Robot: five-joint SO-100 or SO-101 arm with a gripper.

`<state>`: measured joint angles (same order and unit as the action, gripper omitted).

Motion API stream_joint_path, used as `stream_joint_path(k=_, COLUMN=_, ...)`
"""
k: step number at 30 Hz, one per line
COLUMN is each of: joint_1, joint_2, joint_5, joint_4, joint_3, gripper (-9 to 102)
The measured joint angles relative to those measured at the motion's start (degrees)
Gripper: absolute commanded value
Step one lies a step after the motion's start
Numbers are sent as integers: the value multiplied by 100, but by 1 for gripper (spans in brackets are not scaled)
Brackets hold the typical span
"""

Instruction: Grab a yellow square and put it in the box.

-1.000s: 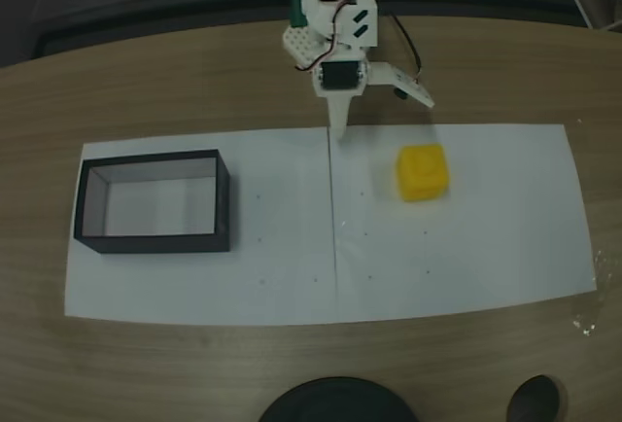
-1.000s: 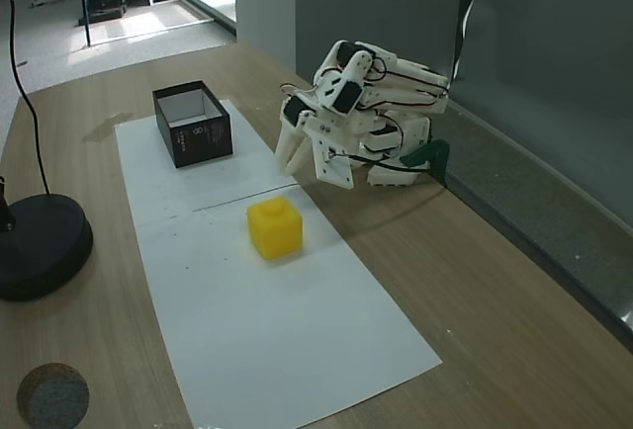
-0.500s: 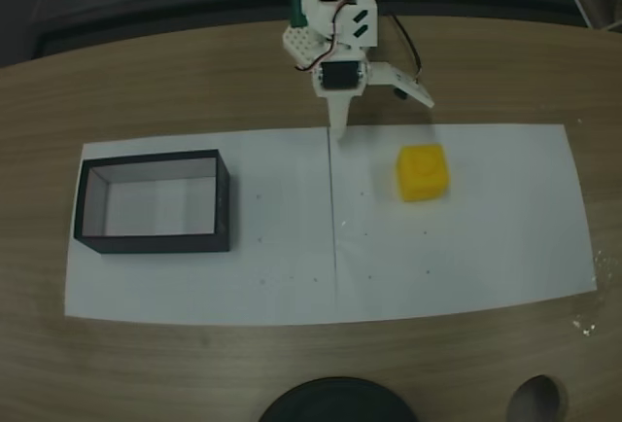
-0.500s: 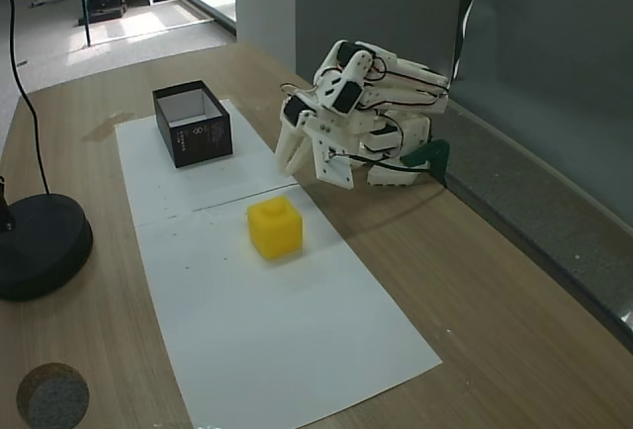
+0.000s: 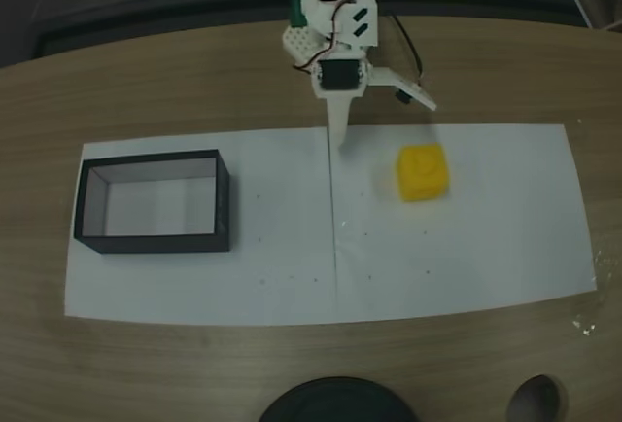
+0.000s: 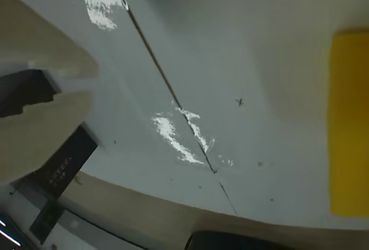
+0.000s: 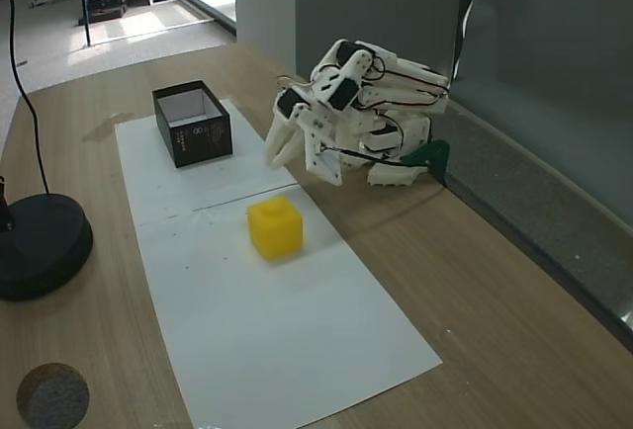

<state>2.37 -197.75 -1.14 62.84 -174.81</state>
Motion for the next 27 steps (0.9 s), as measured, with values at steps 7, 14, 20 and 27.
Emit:
stream_joint_path(k=7, joint_1=-439, joint_2=0, joint_5=0, joint_4=-527, joint_3=1134, gripper=22)
stream_joint_path(k=14, joint_1=-1362, joint_2=1055, joint_5=0, joint_4=527, joint_3=2725, gripper=27)
stream_joint_path(k=20, joint_1=-1837, joint_2=3313, joint_5=0, joint_4=1494, joint_3=4298, gripper=27)
stream_joint_path(k=27, joint_1=-2312, joint_2=6012, joint_5=193, joint_4=1635, joint_3=5335, gripper=27)
